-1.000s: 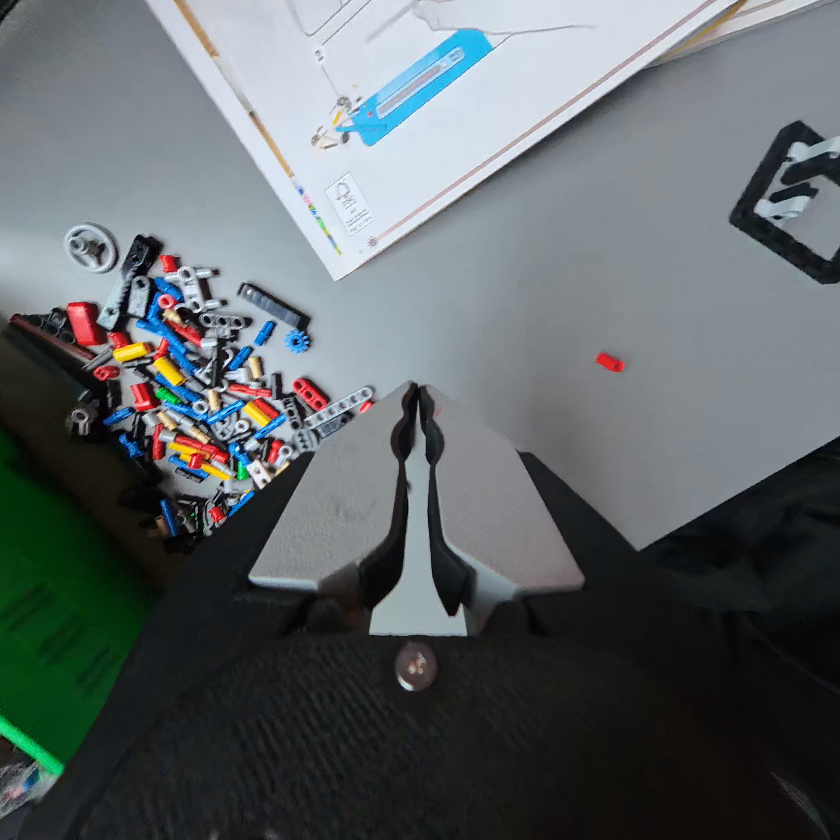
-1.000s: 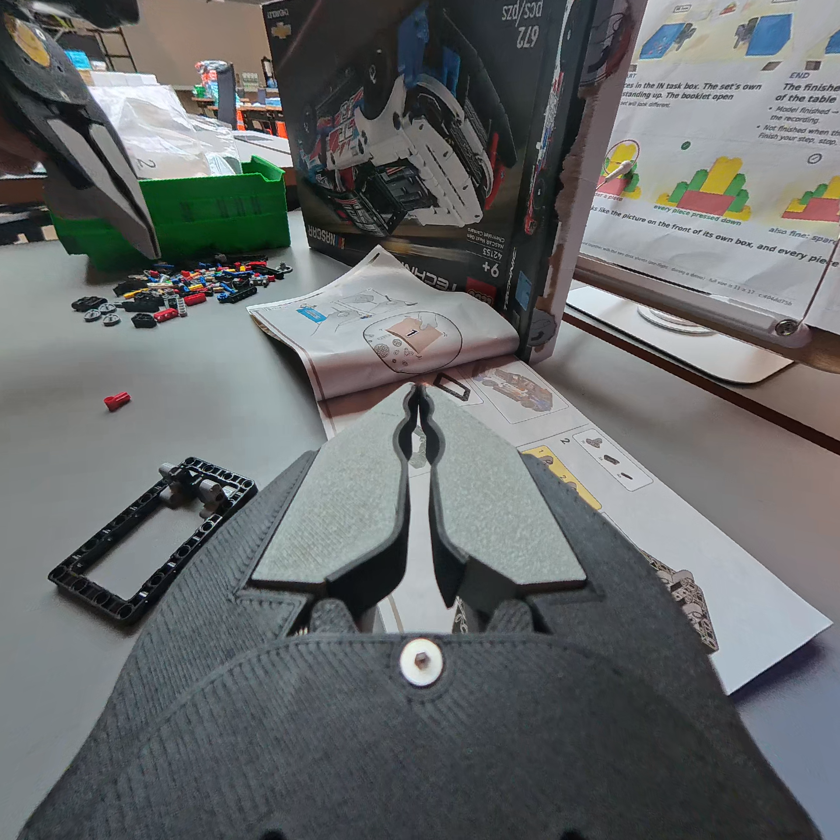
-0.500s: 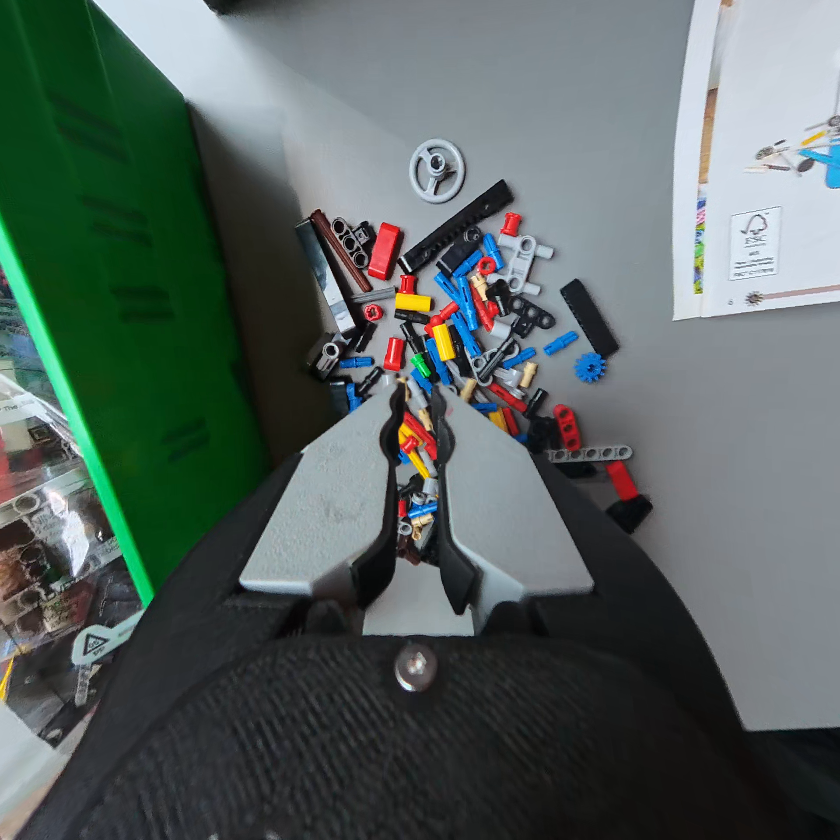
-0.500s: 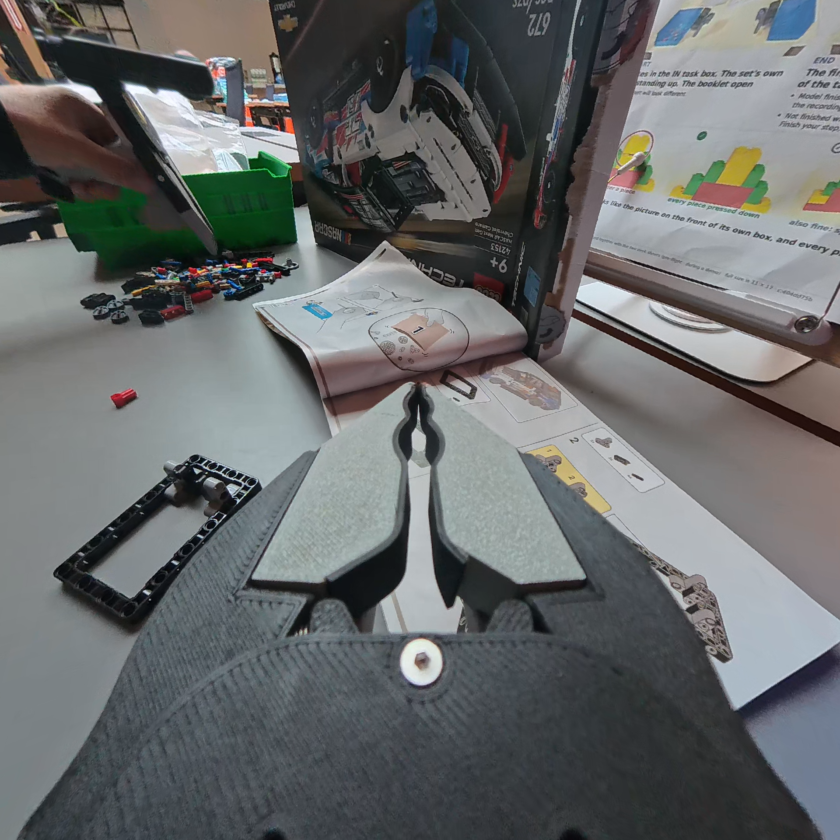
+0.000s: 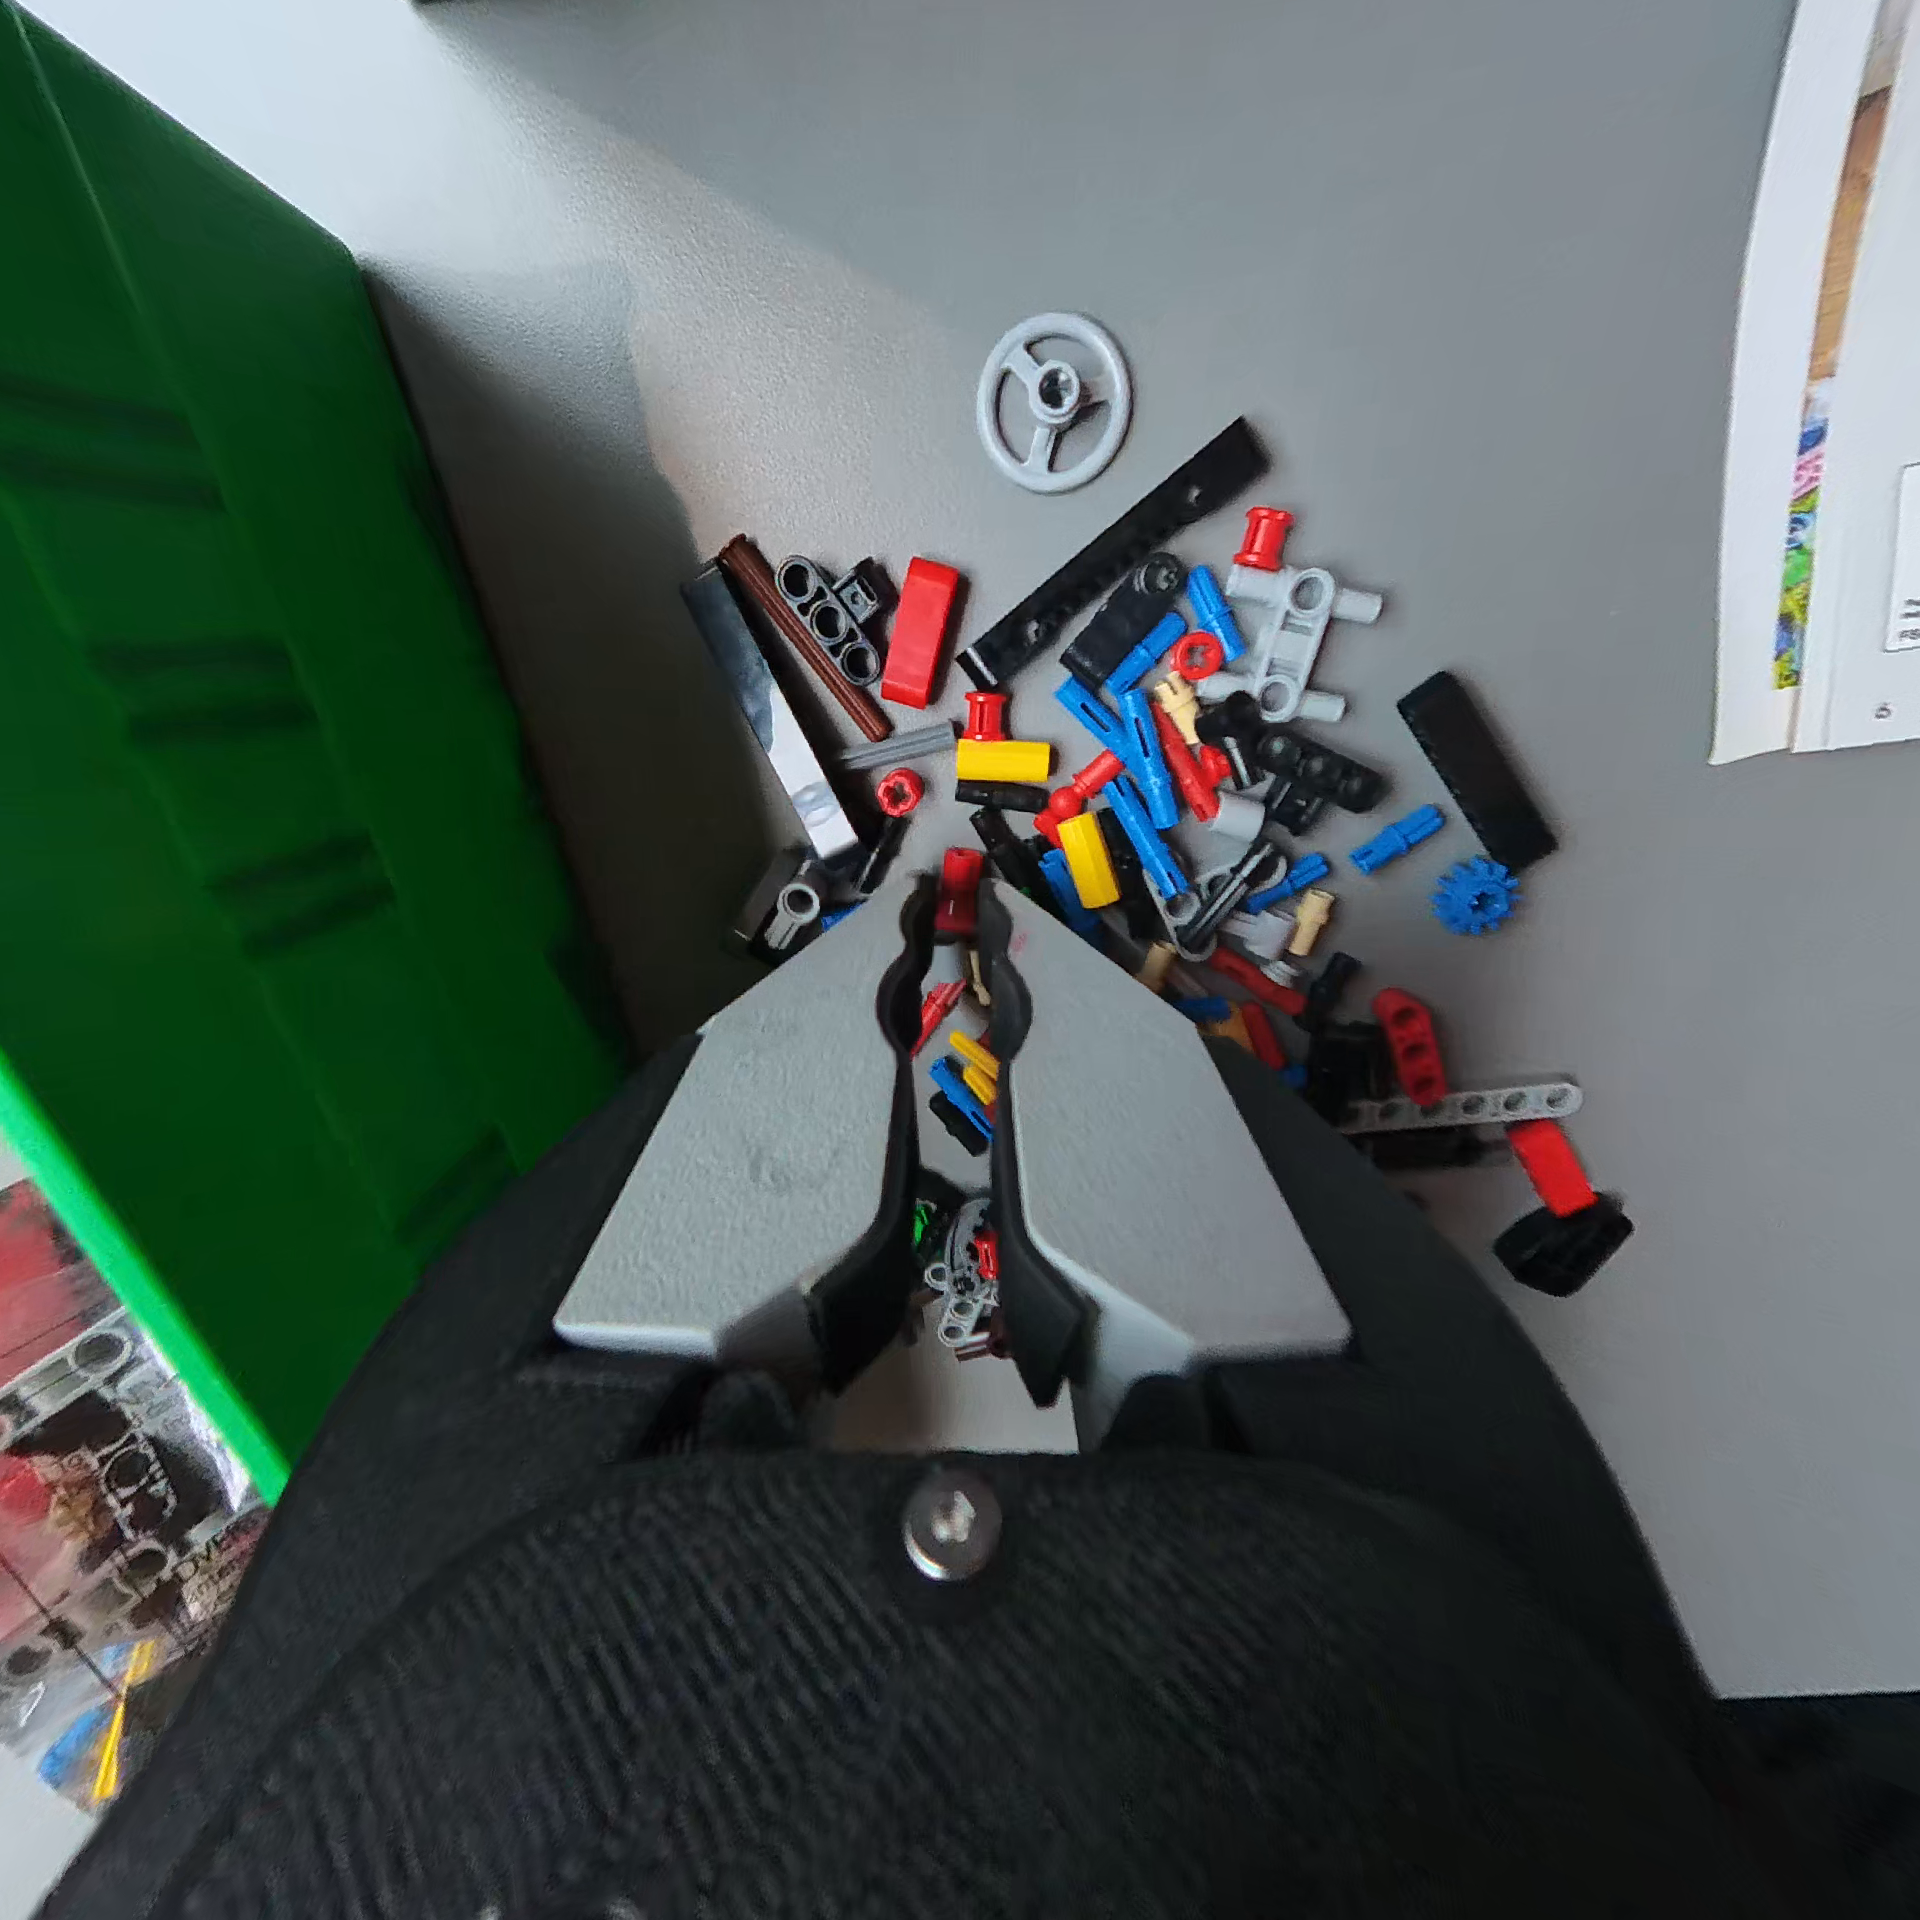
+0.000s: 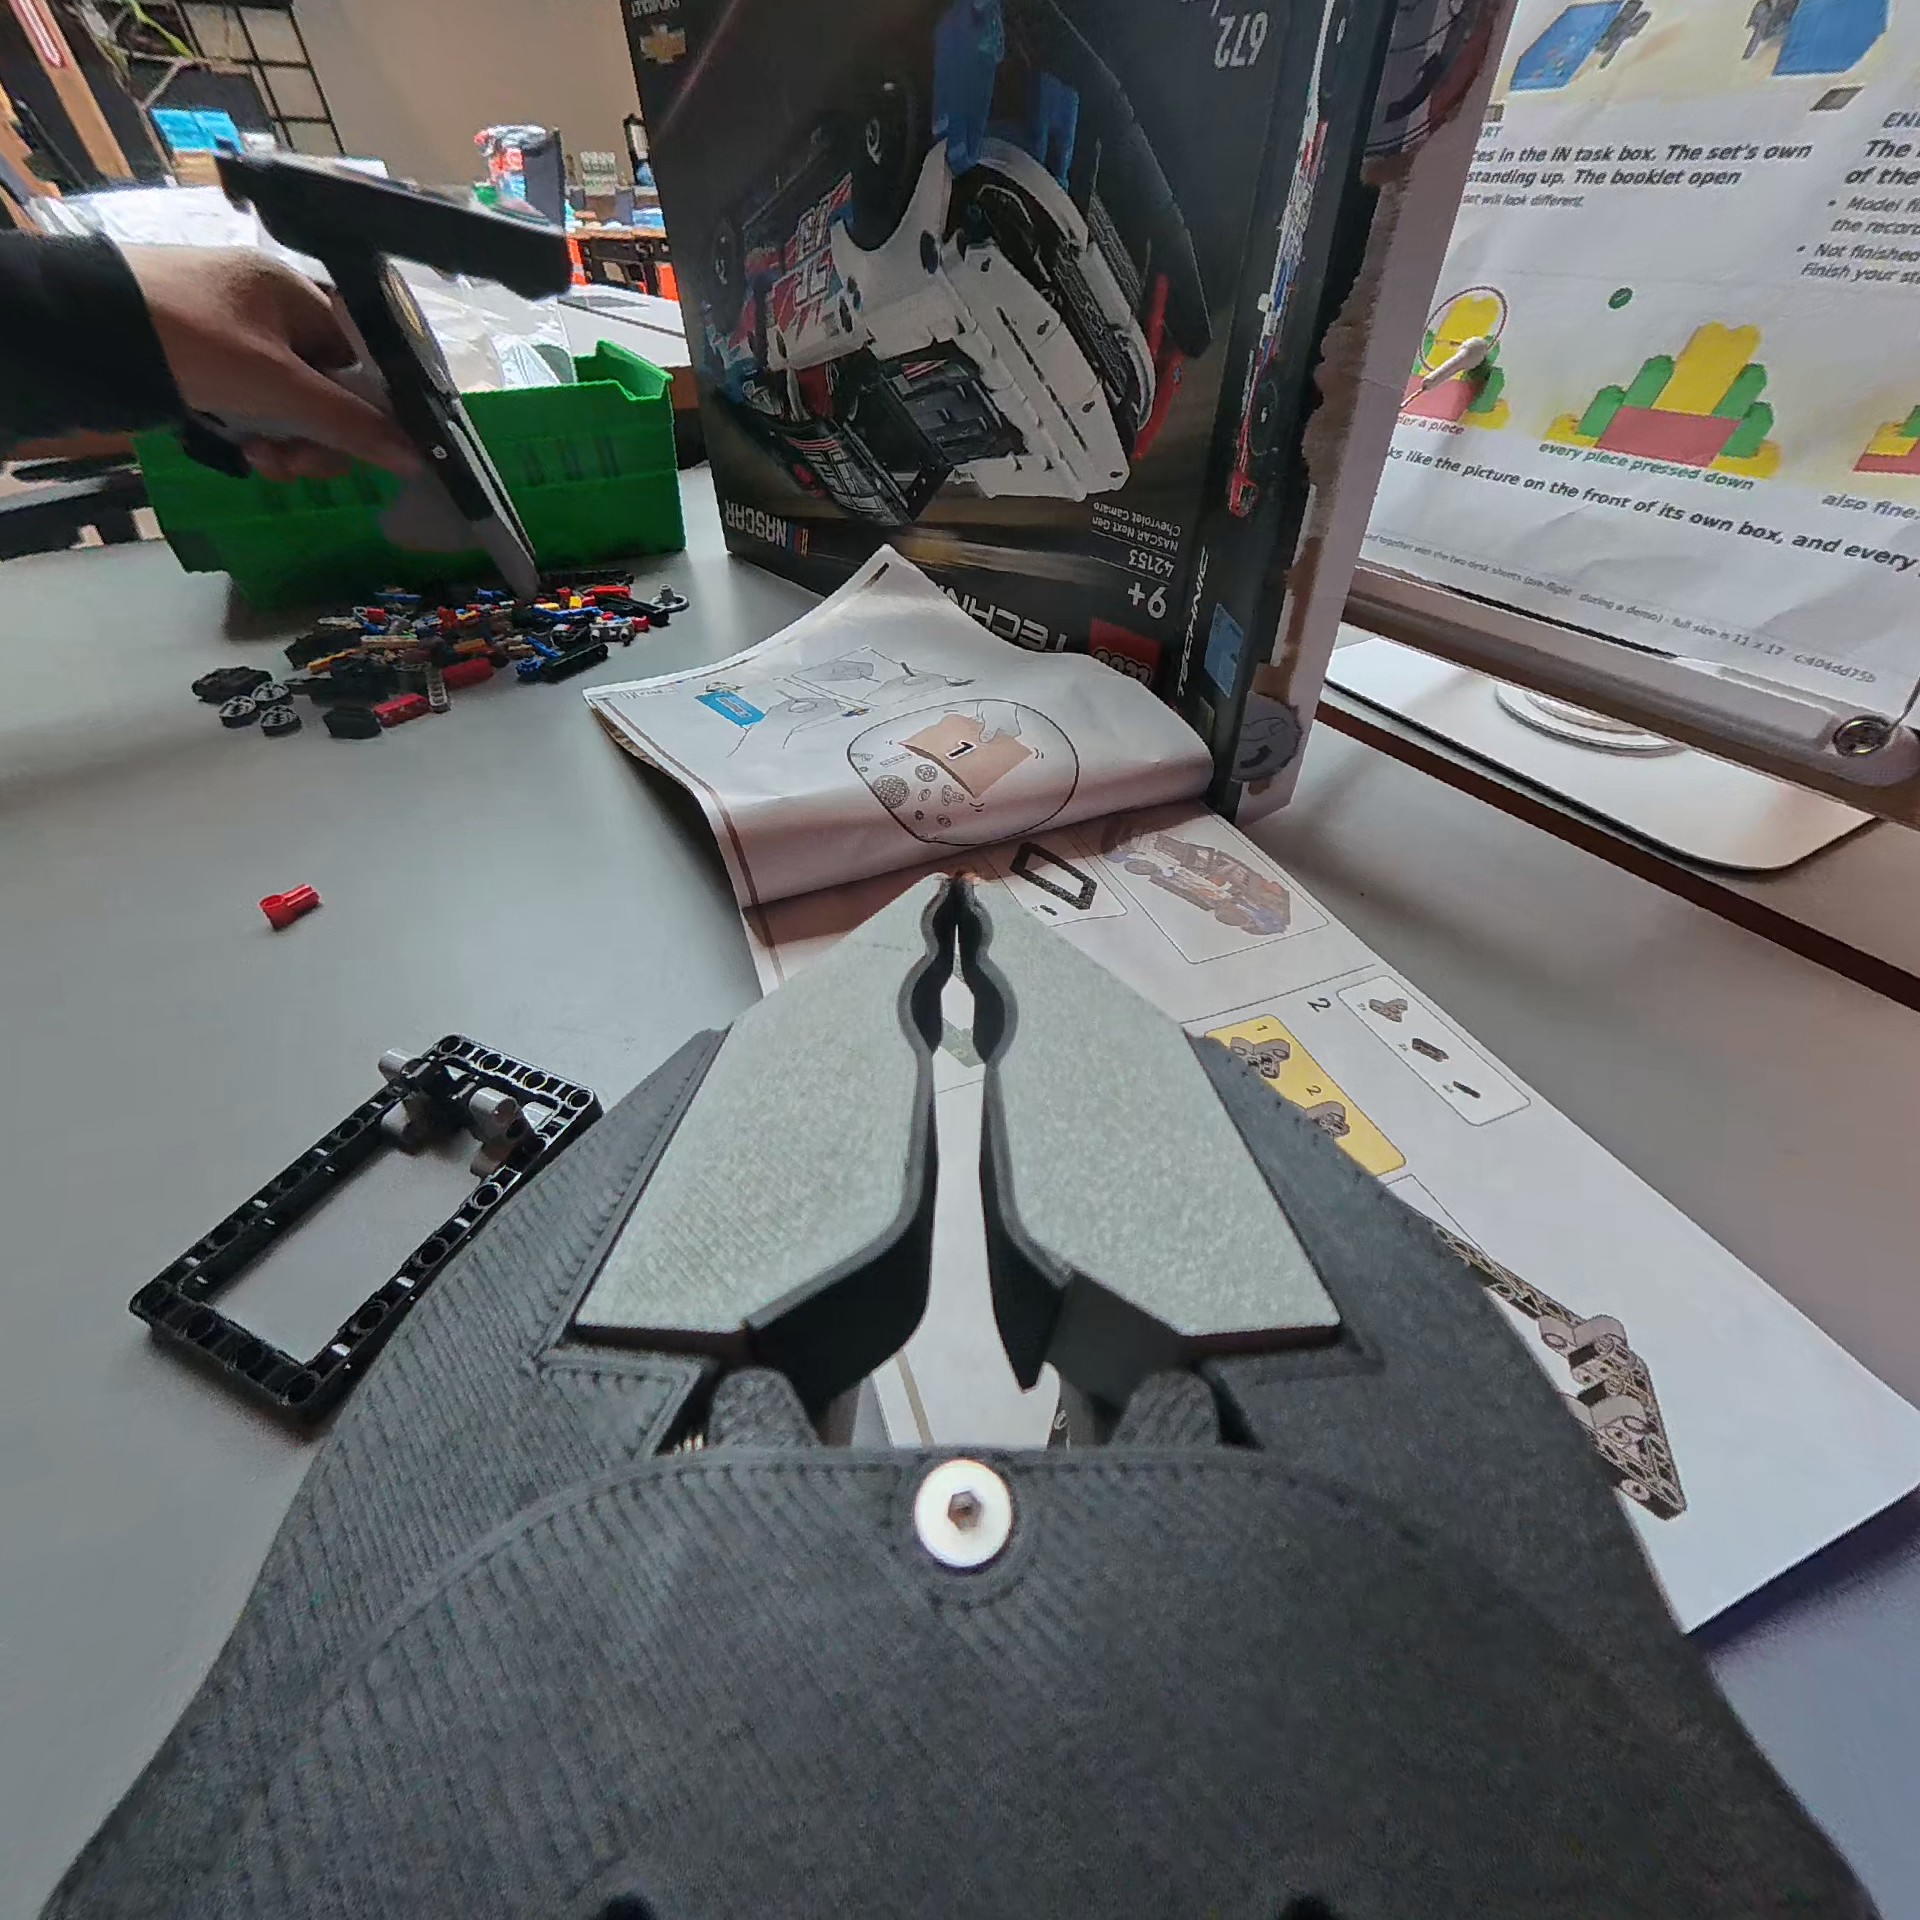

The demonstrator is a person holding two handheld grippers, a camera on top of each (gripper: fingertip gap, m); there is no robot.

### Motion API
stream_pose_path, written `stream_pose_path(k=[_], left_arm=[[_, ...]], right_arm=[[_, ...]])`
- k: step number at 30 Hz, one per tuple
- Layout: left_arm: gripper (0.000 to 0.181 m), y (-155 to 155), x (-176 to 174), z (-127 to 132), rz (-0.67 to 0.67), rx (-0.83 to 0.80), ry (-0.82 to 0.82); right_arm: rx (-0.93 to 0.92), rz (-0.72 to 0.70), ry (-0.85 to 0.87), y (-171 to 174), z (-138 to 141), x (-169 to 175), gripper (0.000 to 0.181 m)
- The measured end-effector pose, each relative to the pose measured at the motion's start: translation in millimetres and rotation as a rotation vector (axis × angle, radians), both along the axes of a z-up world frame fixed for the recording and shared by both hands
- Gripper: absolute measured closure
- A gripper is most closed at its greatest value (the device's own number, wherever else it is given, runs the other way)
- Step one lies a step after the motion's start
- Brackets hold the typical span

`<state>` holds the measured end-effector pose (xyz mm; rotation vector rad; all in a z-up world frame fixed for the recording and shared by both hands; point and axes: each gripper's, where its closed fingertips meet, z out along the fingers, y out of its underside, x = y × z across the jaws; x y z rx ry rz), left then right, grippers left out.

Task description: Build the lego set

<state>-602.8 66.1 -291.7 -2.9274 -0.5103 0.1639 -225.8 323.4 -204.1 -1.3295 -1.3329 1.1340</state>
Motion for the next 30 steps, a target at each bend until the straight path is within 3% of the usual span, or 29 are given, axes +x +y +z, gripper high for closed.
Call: stream_pose_path(k=[8, 13, 15, 18, 21, 23, 25, 28, 30], left_arm=[[0.176, -2.2, 1.4, 0.1, -0.012, -0.014, -0.008], [0.176, -0.3, 15.4, 33.3, -0.052, 0.026, 0.059], [0.175, 6.2, 40.9, 50.3, -0.113, 0.062, 0.061], [0.176, 19.4, 116.0, 60.3, -0.303, 0.123, -0.006], [0.176, 18.2, 203.0, 41.5, -0.503, 0.115, -0.12], [0.176, 15.0, 242.4, 24.1, -0.591, 0.096, -0.157], [0.176, 10.6, 263.6, 10.0, -0.642, 0.06, -0.168], [0.175, 7.4, 267.3, -4.9, -0.675, 0.013, -0.118], [0.176, 11.6, 278.1, -3.4, -0.689, 0.06, -0.163]], right_arm=[[-0.005, 0.0, 0.001, 0.5, 0.0, 0.1, 0.181], [-0.004, 0.002, -0.001, -0.2, 0.0, 0.0, 0.181], [-0.001, 0.004, 0.001, -0.9, 0.7, 0.0, 0.181], [0.004, 0.007, 0.001, -2.2, 1.2, -0.2, 0.181], [0.006, 0.011, -0.002, -3.2, 0.7, -0.7, 0.181], [0.009, 0.012, 0.0, -3.9, 1.3, -0.7, 0.181], [0.012, 0.013, 0.0, -4.5, 1.5, -0.6, 0.181], [0.017, 0.009, 0.0, -4.0, 1.8, -0.3, 0.181], [0.015, 0.007, 0.004, -3.6, 2.7, 0.2, 0.181]])
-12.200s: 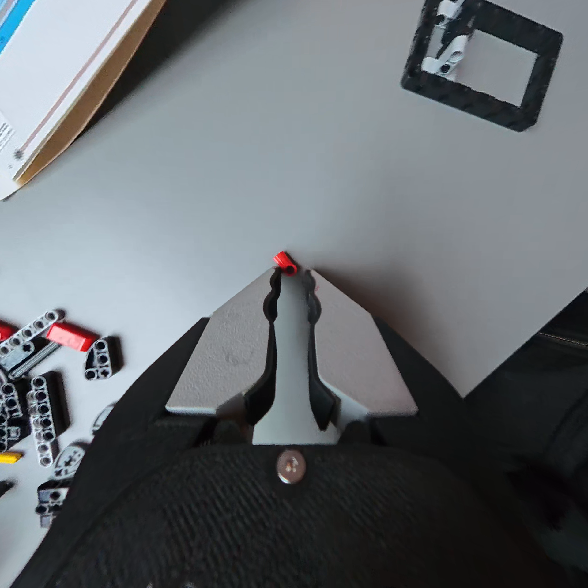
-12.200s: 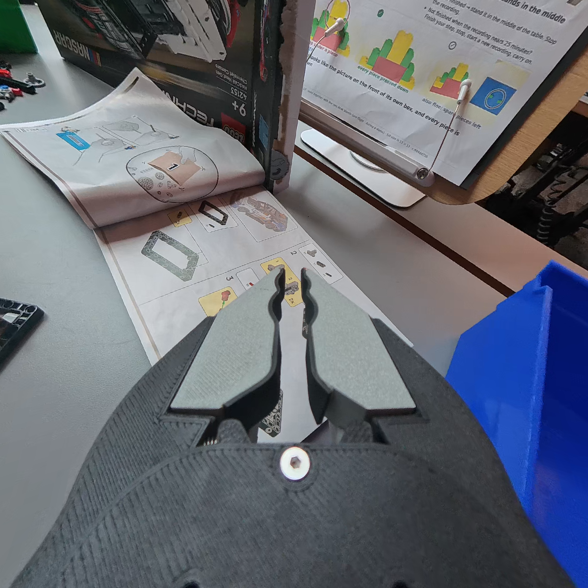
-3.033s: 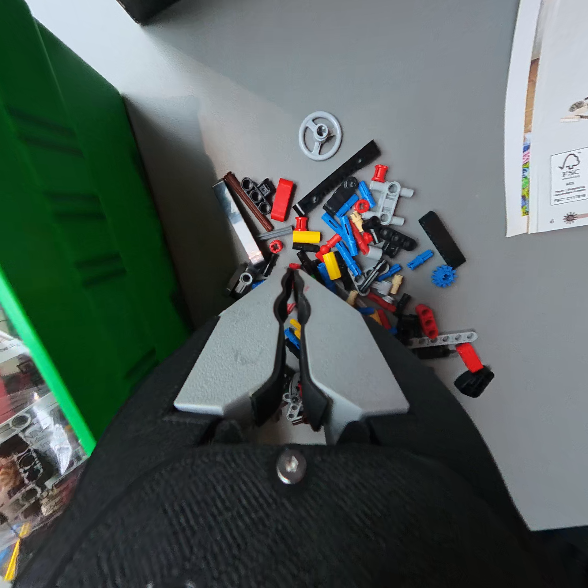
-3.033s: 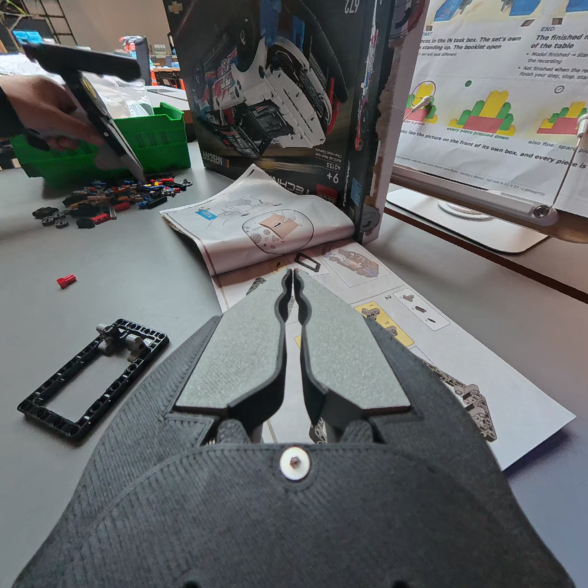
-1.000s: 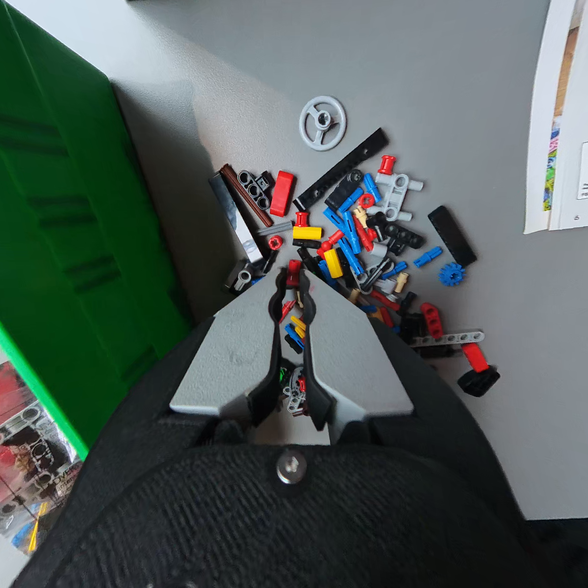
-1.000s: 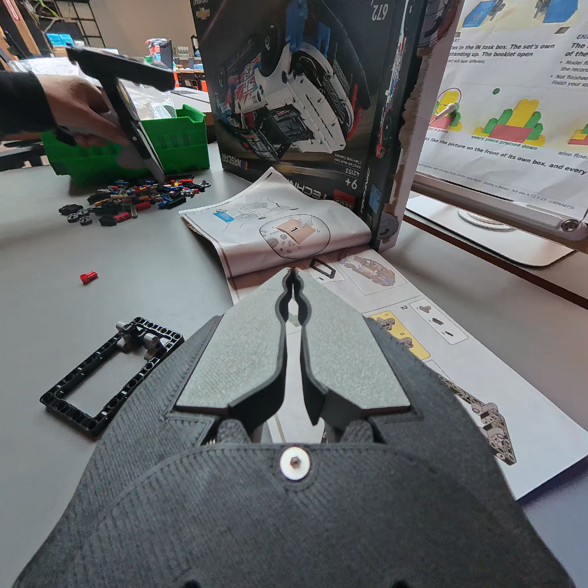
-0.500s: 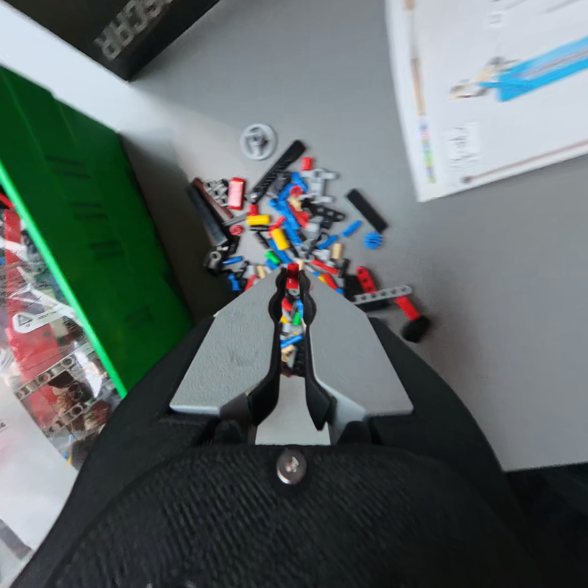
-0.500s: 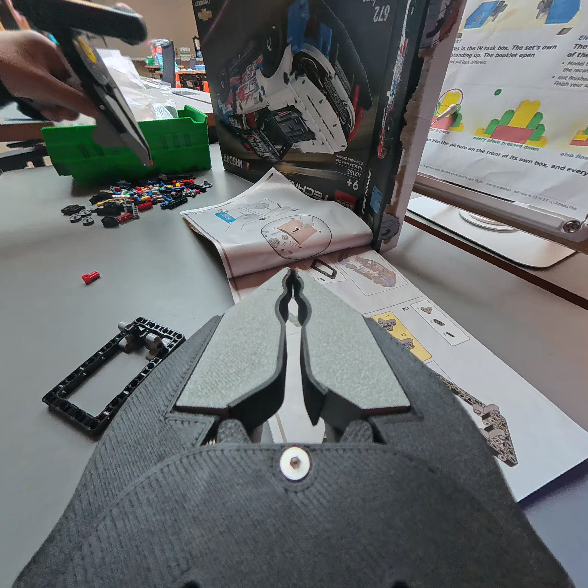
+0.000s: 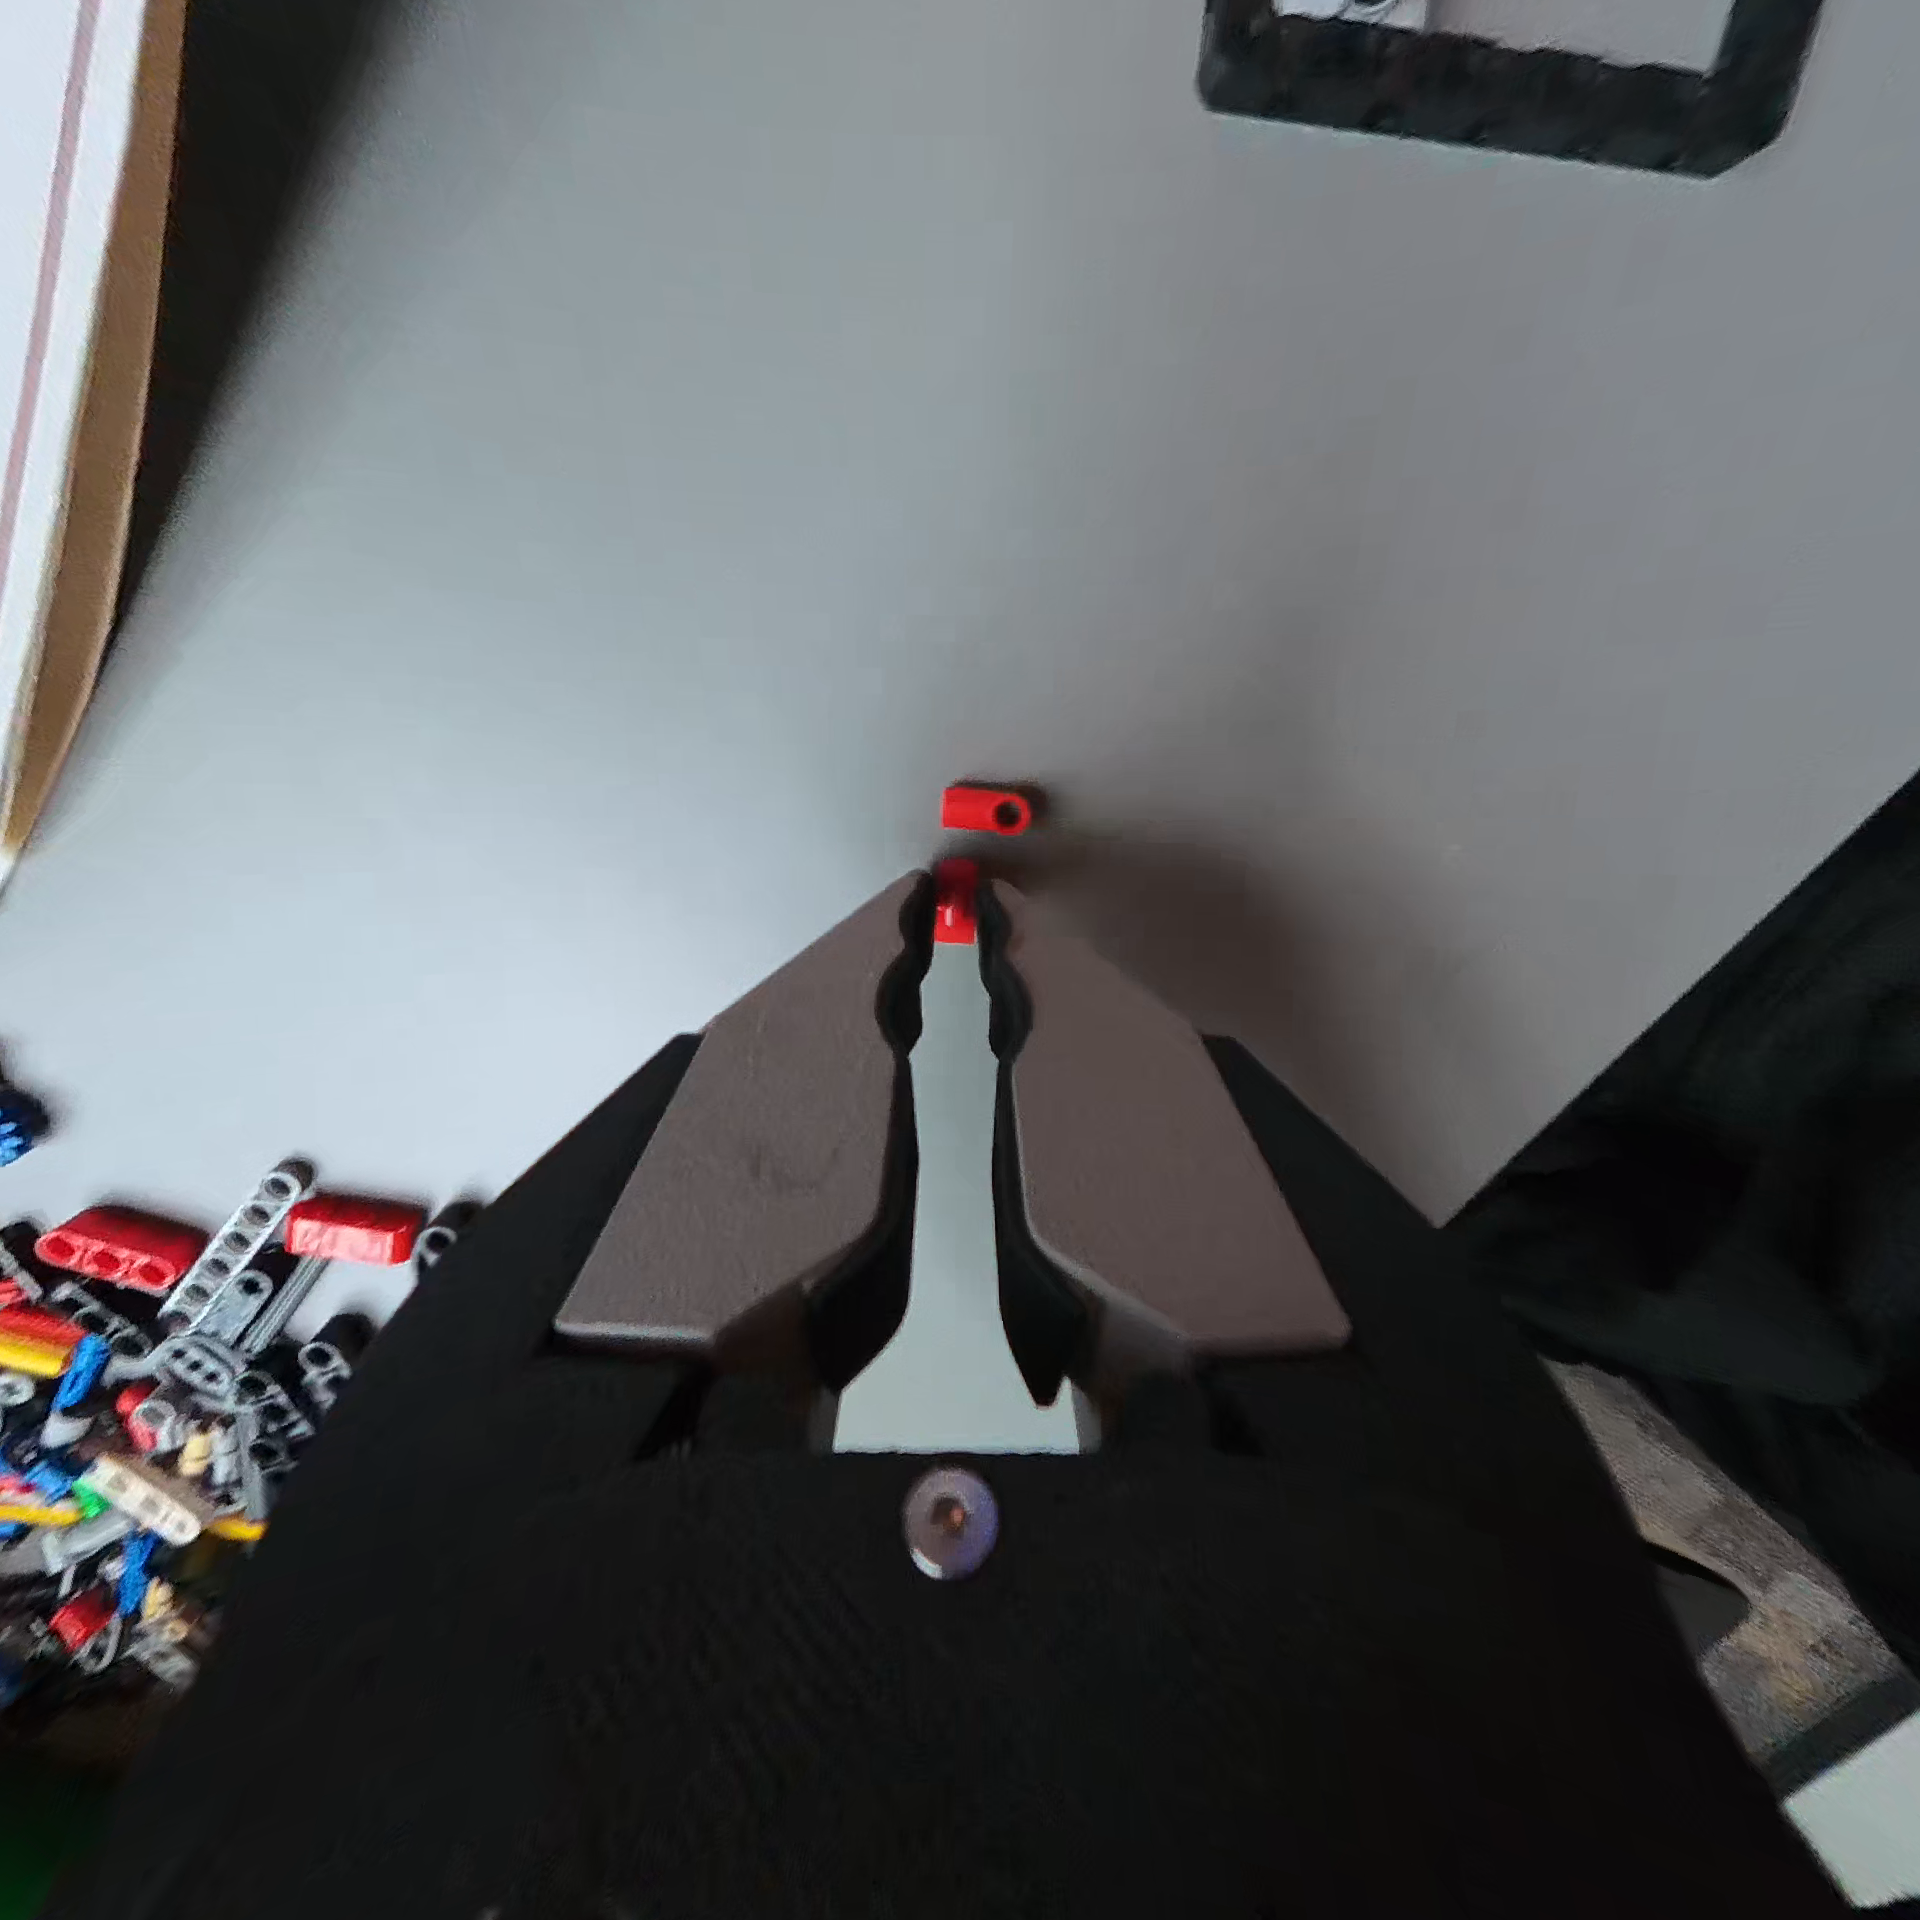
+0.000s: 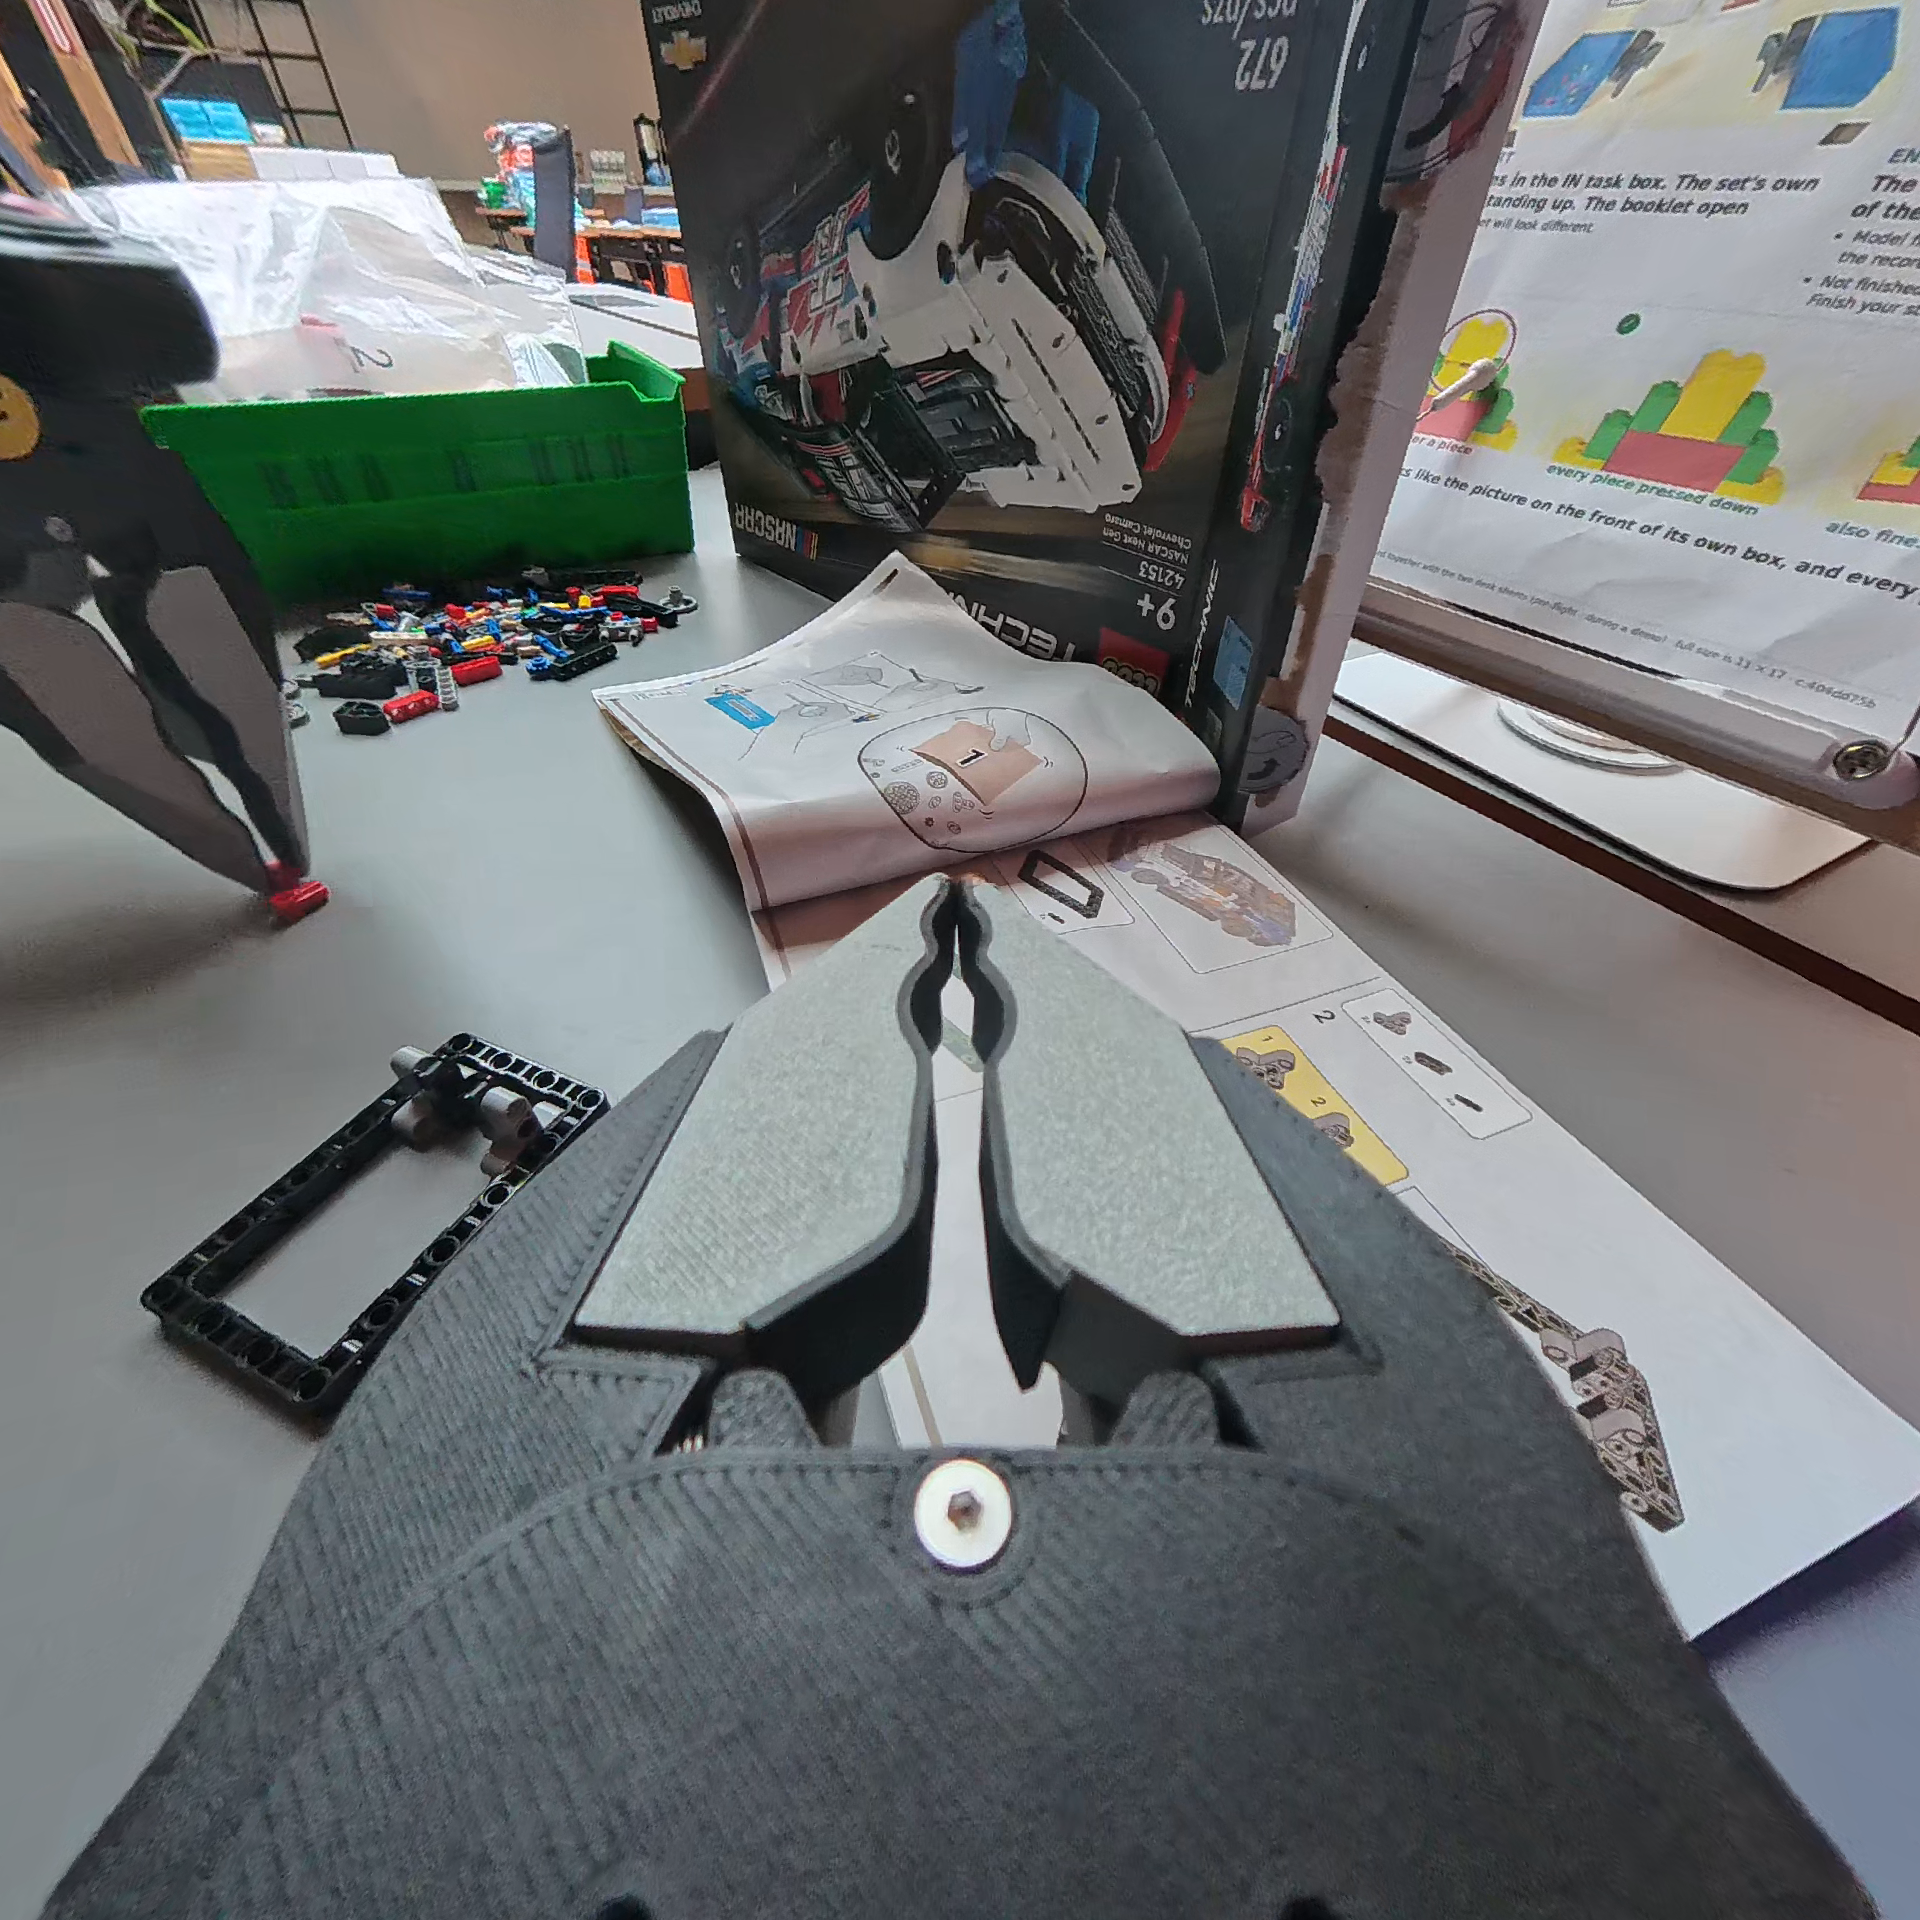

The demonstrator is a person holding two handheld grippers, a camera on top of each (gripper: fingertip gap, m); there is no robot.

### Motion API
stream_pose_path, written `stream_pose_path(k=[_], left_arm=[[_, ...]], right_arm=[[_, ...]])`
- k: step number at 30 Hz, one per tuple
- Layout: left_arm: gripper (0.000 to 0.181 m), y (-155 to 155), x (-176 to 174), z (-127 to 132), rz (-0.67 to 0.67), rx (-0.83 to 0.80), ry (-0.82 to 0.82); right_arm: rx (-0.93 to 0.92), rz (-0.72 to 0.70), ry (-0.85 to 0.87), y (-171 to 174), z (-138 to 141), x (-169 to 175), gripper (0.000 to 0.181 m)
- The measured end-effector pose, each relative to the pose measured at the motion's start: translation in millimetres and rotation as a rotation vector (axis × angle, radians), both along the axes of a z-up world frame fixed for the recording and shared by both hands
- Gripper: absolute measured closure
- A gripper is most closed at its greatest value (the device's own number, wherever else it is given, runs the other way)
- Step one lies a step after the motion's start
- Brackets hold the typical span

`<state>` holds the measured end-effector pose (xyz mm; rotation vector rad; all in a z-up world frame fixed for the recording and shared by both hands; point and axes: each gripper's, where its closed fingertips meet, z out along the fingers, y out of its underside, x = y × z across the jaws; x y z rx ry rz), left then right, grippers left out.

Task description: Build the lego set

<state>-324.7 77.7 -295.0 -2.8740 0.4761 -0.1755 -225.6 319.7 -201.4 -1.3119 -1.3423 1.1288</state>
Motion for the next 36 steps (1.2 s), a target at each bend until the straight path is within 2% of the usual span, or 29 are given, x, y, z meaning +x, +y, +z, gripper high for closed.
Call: stream_pose_path(k=[9, 13, 14, 20, 25, 28, 33, 36], left_arm=[[0.17, -7.2, -7.0, 11.0, -0.01, 0.016, -0.005], [0.173, -19.5, -9.8, 2.6, 0.009, -0.003, -0.046], [0.177, -19.7, -7.4, -0.5, 0.012, -0.006, -0.06], [0.177, -3.8, 10.8, -0.4, -0.038, 0.049, -0.083], [0.175, -6.2, 4.5, 1.9, -0.004, 0.073, -0.069], [0.174, -10.2, -8.3, 5.5, 0.062, 0.158, -0.041], [0.164, 0.9, -33.9, 12.5, 0.189, 0.438, -0.003], [0.163, 14.5, -49.3, 25.7, 0.252, 0.62, 0.031]], right_arm=[[0.001, 0.004, -0.002, -0.7, -0.2, -0.7, 0.181], [-0.002, 0.005, -0.002, -0.5, -0.3, -1.0, 0.181], [-0.001, 0.004, -0.003, -0.2, -0.3, -1.2, 0.181], [-0.002, -0.011, -0.001, 3.9, 0.0, 0.3, 0.181], [-0.001, -0.034, 0.018, 11.3, 5.6, 4.5, 0.181], [0.014, -0.06, 0.031, 19.6, 11.8, 10.0, 0.181], [0.041, -0.138, 0.092, 42.8, 32.9, 29.1, 0.181], [0.019, -0.161, 0.127, 51.0, 39.4, 36.0, 0.181]])
